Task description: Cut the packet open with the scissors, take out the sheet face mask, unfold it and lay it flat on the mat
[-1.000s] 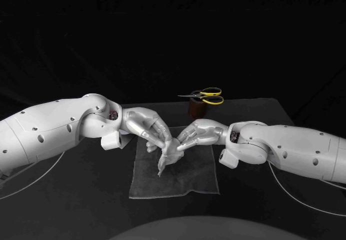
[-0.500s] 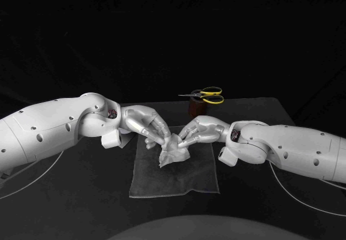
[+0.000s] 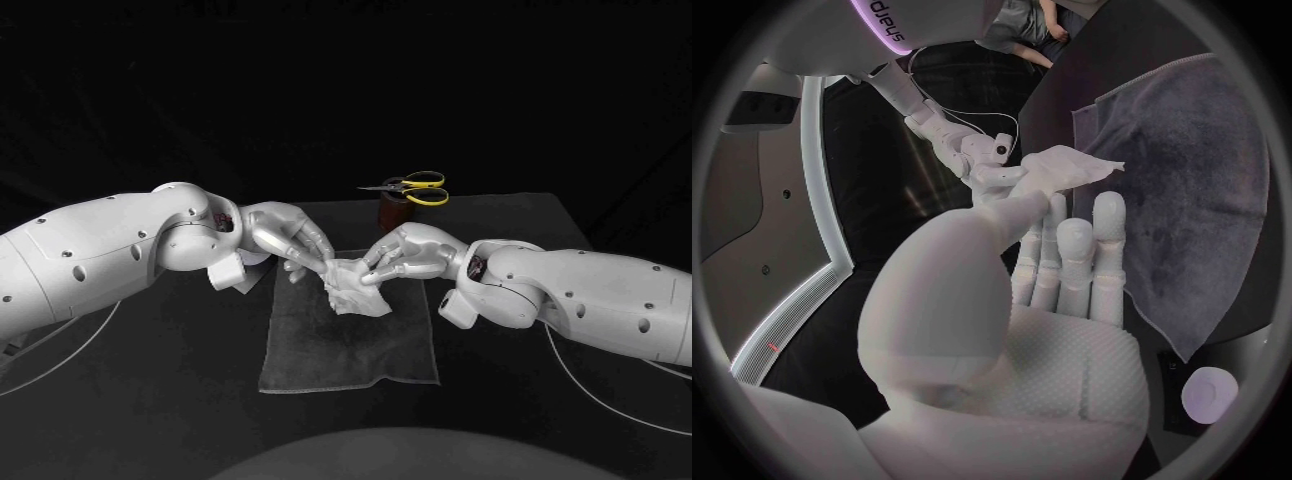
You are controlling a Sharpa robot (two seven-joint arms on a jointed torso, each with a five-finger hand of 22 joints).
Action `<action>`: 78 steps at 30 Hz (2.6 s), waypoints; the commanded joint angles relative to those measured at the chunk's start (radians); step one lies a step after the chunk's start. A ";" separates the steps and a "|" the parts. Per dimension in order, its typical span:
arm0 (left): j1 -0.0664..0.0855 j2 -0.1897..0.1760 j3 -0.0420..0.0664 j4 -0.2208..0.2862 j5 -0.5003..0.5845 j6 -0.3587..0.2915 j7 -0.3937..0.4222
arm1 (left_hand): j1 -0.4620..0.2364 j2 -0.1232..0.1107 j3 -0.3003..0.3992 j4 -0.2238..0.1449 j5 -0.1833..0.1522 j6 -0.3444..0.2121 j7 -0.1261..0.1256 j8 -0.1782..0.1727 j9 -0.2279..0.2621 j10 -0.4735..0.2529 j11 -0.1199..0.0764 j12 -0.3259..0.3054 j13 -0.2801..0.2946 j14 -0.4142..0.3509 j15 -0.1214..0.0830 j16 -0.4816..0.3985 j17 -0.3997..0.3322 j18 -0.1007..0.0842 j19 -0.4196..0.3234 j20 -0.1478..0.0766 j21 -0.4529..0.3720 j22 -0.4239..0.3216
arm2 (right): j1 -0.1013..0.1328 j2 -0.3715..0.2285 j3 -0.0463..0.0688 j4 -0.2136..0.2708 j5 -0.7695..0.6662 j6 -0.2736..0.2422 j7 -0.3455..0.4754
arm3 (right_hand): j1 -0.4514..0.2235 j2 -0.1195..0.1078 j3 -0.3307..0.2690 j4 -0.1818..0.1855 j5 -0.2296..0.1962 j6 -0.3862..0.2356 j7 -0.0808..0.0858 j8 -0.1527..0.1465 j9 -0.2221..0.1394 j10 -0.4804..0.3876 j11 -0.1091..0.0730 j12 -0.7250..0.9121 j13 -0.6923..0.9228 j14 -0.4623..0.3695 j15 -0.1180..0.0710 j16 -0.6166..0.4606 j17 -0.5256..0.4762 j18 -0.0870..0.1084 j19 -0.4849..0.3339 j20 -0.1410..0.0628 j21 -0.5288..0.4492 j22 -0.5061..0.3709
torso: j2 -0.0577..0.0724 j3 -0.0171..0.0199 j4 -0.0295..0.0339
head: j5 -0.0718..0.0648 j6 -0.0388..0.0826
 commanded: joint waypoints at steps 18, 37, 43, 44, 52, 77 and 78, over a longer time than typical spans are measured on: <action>0.001 0.003 0.001 0.007 0.008 -0.149 -0.025 | -0.005 0.001 -0.002 0.004 0.002 0.022 0.010 -0.004 0.001 0.007 -0.006 0.009 0.005 0.024 -0.001 0.011 0.023 0.016 0.014 -0.001 0.012 0.007 | 0.002 -0.008 0.004 0.003 0.013 -0.080 0.028 | -0.015 -0.017 0.035 0.001 0.003 -0.005 -0.003 0.012 0.050 0.016 -0.002 -0.014 0.002 0.010 -0.001 -0.009 0.004 0.007 0.008 -0.004 0.012 0.006 | 0.000 -0.0017 0.0006 | 0.002 -0.009; 0.001 0.011 0.000 0.004 0.040 -0.213 -0.025 | -0.013 -0.001 -0.003 0.012 0.002 0.016 0.012 -0.009 0.002 0.001 -0.004 0.009 0.007 0.028 -0.001 0.013 0.019 0.016 0.019 -0.002 0.013 0.007 | 0.004 -0.007 0.005 0.007 0.028 -0.087 0.031 | -0.020 -0.020 0.050 0.002 0.003 -0.005 -0.003 0.015 0.051 0.021 -0.002 -0.018 0.003 0.013 -0.002 -0.010 0.006 0.007 0.009 -0.005 0.016 0.009 | 0.000 -0.0011 0.0000 | 0.003 -0.009; 0.001 0.013 0.000 0.003 0.048 -0.223 -0.026 | -0.014 0.002 -0.005 0.019 0.002 -0.007 0.018 -0.029 -0.007 -0.013 0.002 0.004 0.007 0.018 0.004 0.009 -0.001 0.016 0.017 0.000 0.009 0.000 | 0.004 -0.006 0.005 0.007 0.037 -0.089 0.031 | -0.020 -0.020 0.052 0.002 0.003 -0.005 -0.003 0.015 0.052 0.021 -0.002 -0.018 0.003 0.013 -0.002 -0.011 0.007 0.007 0.009 -0.005 0.016 0.010 | 0.000 -0.0013 0.0003 | 0.005 -0.008; 0.001 0.013 0.000 0.003 0.049 -0.225 -0.027 | -0.014 0.002 -0.005 0.020 0.002 -0.010 0.019 -0.032 -0.009 -0.016 0.003 0.003 0.007 0.013 0.004 0.007 -0.008 0.016 0.016 0.000 0.008 0.000 | 0.004 -0.006 0.005 0.007 0.039 -0.090 0.031 | -0.020 -0.020 0.052 0.002 0.003 -0.005 -0.003 0.015 0.052 0.021 -0.002 -0.018 0.003 0.013 -0.002 -0.011 0.007 0.007 0.009 -0.005 0.016 0.010 | 0.000 -0.0013 0.0004 | 0.006 -0.008; 0.001 0.016 0.000 0.002 0.053 -0.237 -0.032 | -0.007 -0.005 -0.005 0.023 0.002 -0.046 0.035 -0.089 -0.060 -0.046 0.020 -0.013 0.002 -0.048 0.018 -0.018 -0.095 0.015 0.008 0.011 -0.001 -0.006 | 0.004 -0.007 0.005 0.008 0.060 -0.099 0.034 | -0.021 -0.020 0.055 0.002 0.003 -0.005 -0.003 0.016 0.052 0.022 -0.002 -0.019 0.003 0.014 -0.002 -0.011 0.007 0.007 0.009 -0.005 0.017 0.010 | 0.000 -0.0013 0.0003 | 0.010 -0.006; 0.001 0.035 -0.002 -0.027 0.051 -0.338 -0.043 | -0.011 -0.036 -0.004 0.040 0.002 -0.077 0.065 -0.162 -0.162 -0.120 0.057 -0.072 -0.033 -0.131 0.050 -0.073 -0.183 0.015 -0.026 0.040 -0.031 -0.023 | 0.005 -0.012 0.006 0.017 0.219 -0.102 0.036 | -0.025 -0.021 0.067 0.003 0.003 -0.006 -0.003 0.017 0.053 0.024 -0.002 -0.022 0.003 0.015 -0.002 -0.013 0.008 0.007 0.008 -0.006 0.020 0.014 | 0.000 -0.0010 -0.0002 | 0.007 -0.001; 0.001 0.035 -0.002 -0.029 0.052 -0.345 -0.044 | -0.011 -0.036 -0.004 0.041 0.002 -0.077 0.065 -0.163 -0.163 -0.121 0.057 -0.072 -0.034 -0.132 0.051 -0.073 -0.183 0.015 -0.027 0.041 -0.032 -0.024 | 0.005 -0.012 0.006 0.016 0.225 -0.102 0.036 | -0.025 -0.021 0.067 0.003 0.003 -0.006 -0.003 0.017 0.053 0.024 -0.002 -0.022 0.003 0.015 -0.002 -0.013 0.008 0.007 0.008 -0.006 0.020 0.014 | 0.000 -0.0010 -0.0002 | 0.007 -0.001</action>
